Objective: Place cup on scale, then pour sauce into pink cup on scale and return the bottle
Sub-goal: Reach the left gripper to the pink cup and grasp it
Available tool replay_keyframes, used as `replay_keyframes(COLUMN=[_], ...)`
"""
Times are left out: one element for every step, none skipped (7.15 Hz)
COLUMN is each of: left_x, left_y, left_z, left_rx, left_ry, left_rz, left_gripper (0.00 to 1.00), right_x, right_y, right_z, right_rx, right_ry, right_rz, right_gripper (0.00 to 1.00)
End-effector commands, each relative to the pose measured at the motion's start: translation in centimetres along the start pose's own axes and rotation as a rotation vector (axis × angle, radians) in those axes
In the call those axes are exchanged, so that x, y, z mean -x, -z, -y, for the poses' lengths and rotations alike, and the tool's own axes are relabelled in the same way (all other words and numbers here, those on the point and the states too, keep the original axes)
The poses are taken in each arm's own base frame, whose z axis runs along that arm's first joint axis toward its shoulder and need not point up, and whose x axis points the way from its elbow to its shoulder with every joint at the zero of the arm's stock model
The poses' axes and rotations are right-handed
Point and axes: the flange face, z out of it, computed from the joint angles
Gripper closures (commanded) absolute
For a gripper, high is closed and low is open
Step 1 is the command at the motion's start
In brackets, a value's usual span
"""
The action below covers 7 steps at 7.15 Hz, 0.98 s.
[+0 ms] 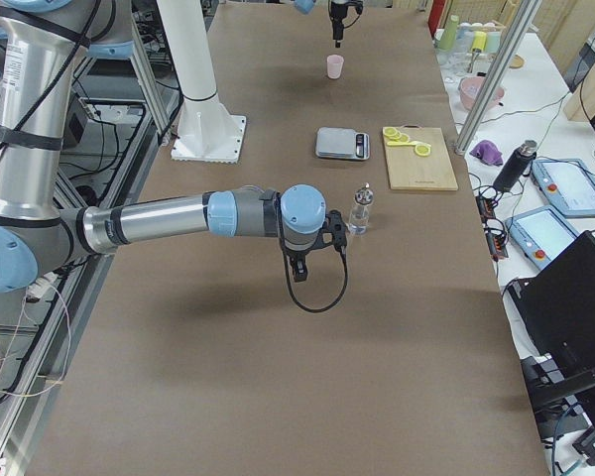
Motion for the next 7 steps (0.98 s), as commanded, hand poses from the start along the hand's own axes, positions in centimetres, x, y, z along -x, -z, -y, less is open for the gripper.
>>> replay_keyframes(left_x=[-0.5,-1.0,-1.4,-1.8,-1.8,-2.0,-2.2], left_y=[-2.4,-3.3,-4.0,-4.6,-4.8,-4.8,-5.2], left_z=[-0.1,-0.3,-0.5,0.0,0.1,0.1,-0.2], left_rx=[0.033,0.038,0.029,0.032,0.035,0.034,0.041], left_ry=[0.005,-0.007,-0.019,-0.02,-0.019,-0.021,-0.025], left_rz=[0.019,0.029,0.049,0.051,0.053,0.051,0.054], left_gripper=[0.07,0.12,0.12,0.15,0.46,0.84,1.0], right_x=[-0.2,-0.3,-0.4,-0.6,-0.5,-0.6,-0.6], right_y=[-0.8,-1.0,-1.1,-1.3,-1.3,-1.4,-1.4], right_z=[0.4,0.4,0.4,0.4,0.4,0.4,0.4], right_rx=[0.019,0.021,0.025,0.028,0.028,0.031,0.031], right_ry=[0.0,-0.001,-0.004,-0.005,-0.005,-0.005,-0.004], right_rz=[0.004,0.004,0.005,0.006,0.007,0.008,0.008], right_gripper=[0.0,0.0,0.0,0.0,0.0,0.0,0.0])
